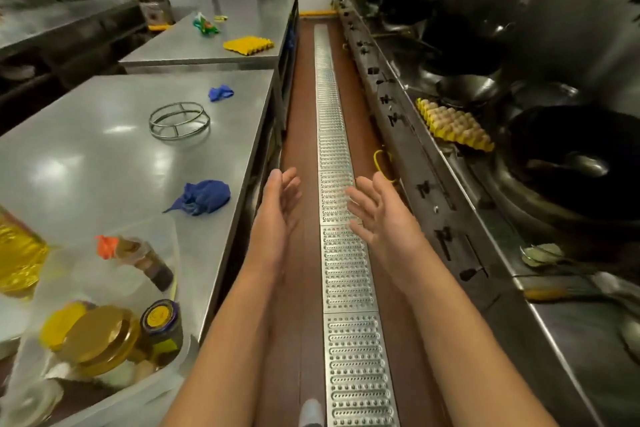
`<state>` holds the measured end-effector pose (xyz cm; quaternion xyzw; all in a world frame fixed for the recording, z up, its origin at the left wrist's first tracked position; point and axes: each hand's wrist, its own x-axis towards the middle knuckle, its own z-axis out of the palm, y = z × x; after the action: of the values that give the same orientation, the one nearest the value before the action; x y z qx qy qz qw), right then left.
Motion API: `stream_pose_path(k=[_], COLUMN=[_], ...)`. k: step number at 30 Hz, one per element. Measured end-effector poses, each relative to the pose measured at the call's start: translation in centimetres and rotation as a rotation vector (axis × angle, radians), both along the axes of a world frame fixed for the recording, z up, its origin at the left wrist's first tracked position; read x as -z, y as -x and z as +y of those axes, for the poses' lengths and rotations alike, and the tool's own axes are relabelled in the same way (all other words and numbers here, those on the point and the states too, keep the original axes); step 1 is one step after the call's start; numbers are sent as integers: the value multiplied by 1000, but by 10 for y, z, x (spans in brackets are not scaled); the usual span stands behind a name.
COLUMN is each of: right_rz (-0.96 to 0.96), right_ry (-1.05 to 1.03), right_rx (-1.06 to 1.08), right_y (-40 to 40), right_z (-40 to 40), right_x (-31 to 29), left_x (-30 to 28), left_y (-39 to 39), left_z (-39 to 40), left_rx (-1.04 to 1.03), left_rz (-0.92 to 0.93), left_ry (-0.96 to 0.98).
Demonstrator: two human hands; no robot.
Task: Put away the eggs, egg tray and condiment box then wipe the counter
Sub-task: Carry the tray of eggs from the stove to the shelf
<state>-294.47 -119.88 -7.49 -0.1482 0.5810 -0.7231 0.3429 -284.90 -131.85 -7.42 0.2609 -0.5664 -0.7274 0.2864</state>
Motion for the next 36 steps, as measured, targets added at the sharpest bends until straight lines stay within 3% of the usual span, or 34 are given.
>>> stream_pose_path(k=[17,25,36], right_rz=[85,53,23], right_ry=[55,167,126], right_rx=[185,38,-177], right_y=[193,305,391], right_z=[-112,-185,-270], right_x=[-27,-40,-21], left_x=[-26,-50,-38], left_y=[214,301,370], left_z=[-127,-185,-249], left_rx=[209,56,-147], left_rz=[33,40,7], left_ry=[66,126,79])
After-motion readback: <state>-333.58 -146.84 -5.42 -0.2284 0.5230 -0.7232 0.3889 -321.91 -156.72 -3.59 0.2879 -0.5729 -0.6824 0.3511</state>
